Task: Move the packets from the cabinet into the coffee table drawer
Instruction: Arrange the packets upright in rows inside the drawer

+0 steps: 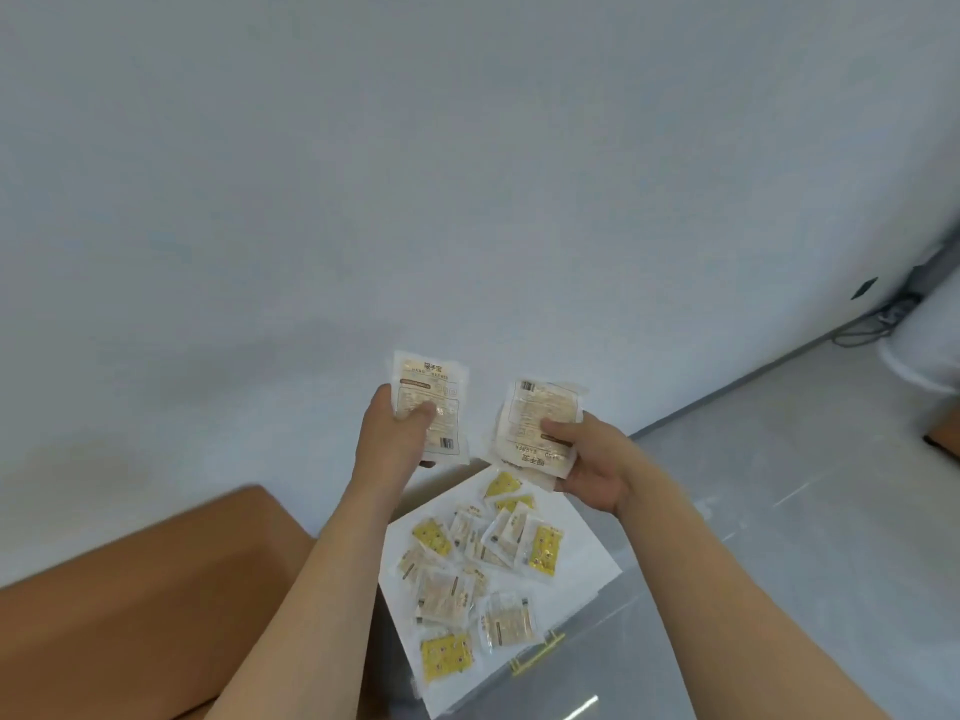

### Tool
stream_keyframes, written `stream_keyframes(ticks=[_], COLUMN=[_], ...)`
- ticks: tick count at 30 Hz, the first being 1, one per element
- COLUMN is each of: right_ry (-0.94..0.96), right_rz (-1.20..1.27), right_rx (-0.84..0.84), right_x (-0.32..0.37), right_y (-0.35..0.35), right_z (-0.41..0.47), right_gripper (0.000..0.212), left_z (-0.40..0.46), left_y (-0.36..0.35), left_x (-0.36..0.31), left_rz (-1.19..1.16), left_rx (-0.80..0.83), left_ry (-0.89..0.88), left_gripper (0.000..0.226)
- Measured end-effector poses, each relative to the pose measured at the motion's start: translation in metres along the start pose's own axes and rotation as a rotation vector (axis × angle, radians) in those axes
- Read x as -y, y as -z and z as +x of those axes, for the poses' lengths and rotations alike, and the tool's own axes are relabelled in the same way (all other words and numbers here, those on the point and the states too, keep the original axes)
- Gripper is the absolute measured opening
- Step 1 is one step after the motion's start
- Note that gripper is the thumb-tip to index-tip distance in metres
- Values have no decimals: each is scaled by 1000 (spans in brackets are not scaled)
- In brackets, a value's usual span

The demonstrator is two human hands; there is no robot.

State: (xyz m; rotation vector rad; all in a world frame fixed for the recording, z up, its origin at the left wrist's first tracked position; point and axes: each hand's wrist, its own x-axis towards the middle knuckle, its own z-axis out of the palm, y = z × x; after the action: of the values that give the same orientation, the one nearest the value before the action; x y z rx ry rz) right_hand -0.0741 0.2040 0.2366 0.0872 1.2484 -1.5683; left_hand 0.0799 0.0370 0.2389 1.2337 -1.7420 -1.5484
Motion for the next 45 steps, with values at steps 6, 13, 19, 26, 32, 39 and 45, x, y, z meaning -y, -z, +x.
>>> stream_keyframes(ticks=[6,13,19,26,32,39,45], right_ry=[142,285,340,430,461,525,547], right_rz=[30,74,122,56,82,105,84], right_rx=[-136,-306,-404,-458,-506,-576,-614], right_x=[13,19,33,42,42,36,22], right_y=[-14,16,70,179,257,309,356], right_z=[-15,-67,-135,-243,-312,-351,-402], right_gripper=[29,33,27,32,35,30,28], left_z=[13,-8,-59,-164,-253,-311,-369], left_y=[-1,-35,-100,-189,-248,-310,-344], left_x=[-15,-38,-78,-110,-116,-118,-125], left_rz=[-51,-27,-5,24,42,71,-22], left_rx=[16,159,304,367,390,499,519], left_ry=[-31,-70,-192,-311,-339,-337,-307], left_gripper=[19,18,22,23,24,24,21])
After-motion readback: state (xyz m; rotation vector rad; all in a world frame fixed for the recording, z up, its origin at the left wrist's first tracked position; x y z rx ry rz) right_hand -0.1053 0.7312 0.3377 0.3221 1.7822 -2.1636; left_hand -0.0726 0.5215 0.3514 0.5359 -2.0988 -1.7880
